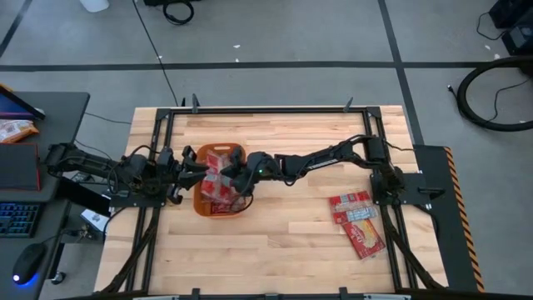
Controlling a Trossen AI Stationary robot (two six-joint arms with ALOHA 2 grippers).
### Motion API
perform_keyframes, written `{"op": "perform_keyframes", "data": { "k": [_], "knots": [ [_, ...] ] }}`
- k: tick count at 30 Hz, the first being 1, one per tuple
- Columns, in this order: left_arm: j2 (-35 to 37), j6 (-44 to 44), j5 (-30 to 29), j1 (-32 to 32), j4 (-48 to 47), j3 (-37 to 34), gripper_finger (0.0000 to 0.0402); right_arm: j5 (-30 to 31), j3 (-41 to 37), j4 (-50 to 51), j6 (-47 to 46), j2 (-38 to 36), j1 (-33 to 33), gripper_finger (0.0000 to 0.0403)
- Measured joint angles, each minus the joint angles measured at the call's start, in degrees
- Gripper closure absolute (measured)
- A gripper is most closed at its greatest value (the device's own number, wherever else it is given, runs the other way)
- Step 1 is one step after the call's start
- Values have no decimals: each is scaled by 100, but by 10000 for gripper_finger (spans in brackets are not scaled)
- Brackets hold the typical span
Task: Sort popcorn bags into baskets
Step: Put the popcorn bag into the orange bin
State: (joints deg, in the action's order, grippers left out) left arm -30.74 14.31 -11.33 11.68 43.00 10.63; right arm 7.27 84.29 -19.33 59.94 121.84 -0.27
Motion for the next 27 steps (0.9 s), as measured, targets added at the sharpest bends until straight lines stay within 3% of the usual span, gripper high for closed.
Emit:
{"op": "perform_keyframes", "data": {
  "k": [4, 9, 12, 21, 27],
  "knots": [
    [2, 2, 2, 1, 0, 0, 297, 106, 0, 75, -144, -1, 30, 325],
    [2, 13, 2, 10, -10, 0, 297, 1205, -1, 329, -121, -204, 223, 287],
    [1, 76, 3, 15, -35, 0, 297, 1586, 4, 1161, -158, -525, 471, 279],
    [2, 71, 2, 13, -130, 0, 297, 734, 2, 4895, -2415, -1320, 1236, 277],
    [2, -892, 4, 13, -175, 0, 297, -156, -11, 7217, -4578, -1391, 1710, 277]
  ]
}}
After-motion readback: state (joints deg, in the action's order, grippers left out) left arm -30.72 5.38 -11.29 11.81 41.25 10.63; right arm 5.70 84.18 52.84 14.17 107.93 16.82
